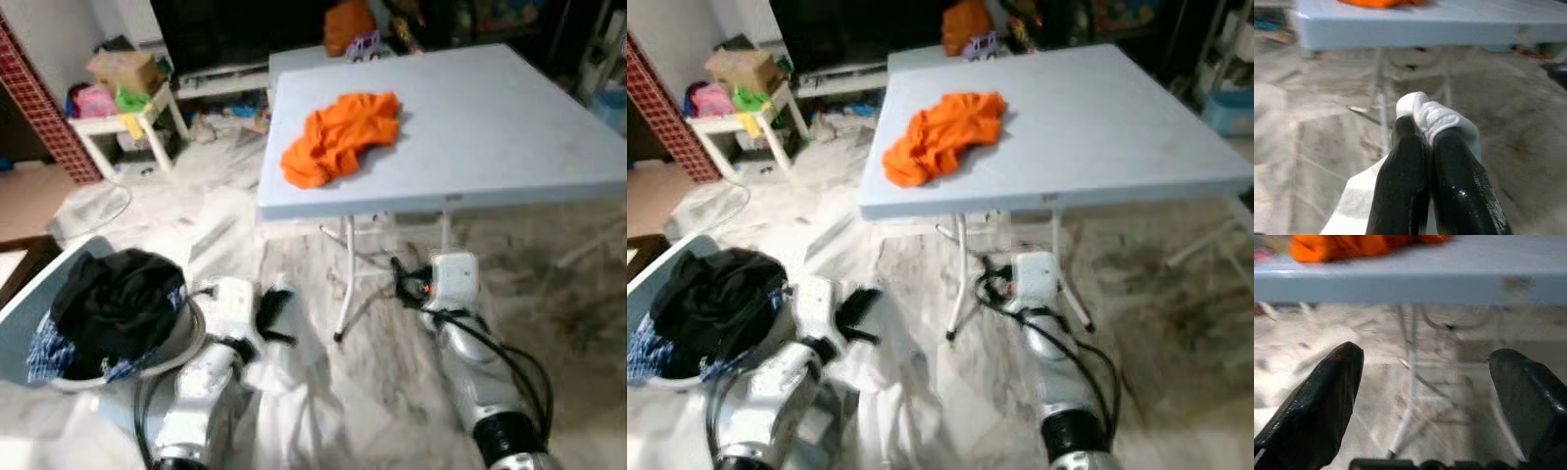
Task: Hang hanger
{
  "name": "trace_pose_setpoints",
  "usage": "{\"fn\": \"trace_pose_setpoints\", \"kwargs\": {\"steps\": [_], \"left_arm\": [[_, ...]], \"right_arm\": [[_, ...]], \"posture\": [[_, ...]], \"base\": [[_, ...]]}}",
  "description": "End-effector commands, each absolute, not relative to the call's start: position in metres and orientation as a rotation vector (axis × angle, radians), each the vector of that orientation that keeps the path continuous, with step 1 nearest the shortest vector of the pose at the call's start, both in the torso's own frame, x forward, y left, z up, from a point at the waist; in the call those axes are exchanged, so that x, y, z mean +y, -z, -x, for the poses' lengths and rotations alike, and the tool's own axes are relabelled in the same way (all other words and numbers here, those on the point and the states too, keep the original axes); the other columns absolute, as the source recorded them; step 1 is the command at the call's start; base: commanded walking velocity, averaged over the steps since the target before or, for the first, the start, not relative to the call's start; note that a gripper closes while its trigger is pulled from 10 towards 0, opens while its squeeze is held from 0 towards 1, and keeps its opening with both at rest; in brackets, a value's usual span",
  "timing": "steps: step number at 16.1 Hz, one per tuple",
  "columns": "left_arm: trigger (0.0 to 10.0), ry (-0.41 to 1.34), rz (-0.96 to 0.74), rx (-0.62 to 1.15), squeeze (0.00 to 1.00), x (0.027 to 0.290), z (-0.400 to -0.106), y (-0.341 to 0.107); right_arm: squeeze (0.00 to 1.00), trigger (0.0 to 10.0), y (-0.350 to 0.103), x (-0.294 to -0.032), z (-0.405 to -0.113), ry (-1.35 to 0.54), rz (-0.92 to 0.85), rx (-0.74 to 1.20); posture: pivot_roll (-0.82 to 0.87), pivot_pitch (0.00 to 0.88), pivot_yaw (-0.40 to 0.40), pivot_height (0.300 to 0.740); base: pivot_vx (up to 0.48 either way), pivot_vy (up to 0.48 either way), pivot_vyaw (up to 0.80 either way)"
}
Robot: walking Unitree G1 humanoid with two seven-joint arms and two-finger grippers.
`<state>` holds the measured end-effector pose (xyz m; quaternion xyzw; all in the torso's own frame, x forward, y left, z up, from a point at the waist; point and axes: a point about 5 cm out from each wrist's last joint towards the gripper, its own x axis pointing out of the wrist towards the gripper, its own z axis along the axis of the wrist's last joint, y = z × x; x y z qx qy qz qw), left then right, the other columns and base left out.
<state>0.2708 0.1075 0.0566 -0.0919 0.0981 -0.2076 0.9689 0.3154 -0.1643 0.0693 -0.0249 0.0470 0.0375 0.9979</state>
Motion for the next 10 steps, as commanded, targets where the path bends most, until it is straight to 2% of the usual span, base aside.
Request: {"fn": "trace_pose_setpoints", "kwargs": {"steps": [1, 5, 10], "left_arm": [[10.0, 0.407, 0.179, 0.155, 0.00, 0.118, -0.277, -0.067], [10.0, 0.434, 0.211, 0.127, 0.00, 0.118, -0.277, -0.072], [10.0, 0.529, 0.183, 0.108, 0.00, 0.112, -0.277, -0.080]], "right_arm": [[0.00, 10.0, -0.074, -0.155, -0.319, -0.094, 0.040, 0.080], [0.00, 10.0, -0.074, -0.157, -0.319, -0.075, 0.039, 0.077], [0.00, 10.0, -0.075, -0.160, -0.319, -0.068, 0.047, 0.080]], "posture": [[-0.08, 0.000, 0.112, 0.740], [-0.08, 0.000, 0.116, 0.740], [-0.06, 0.000, 0.103, 0.740]], "base": [[0.000, 0.285, 0.00], [0.000, 0.000, 0.00], [0.000, 0.000, -0.75]]}}
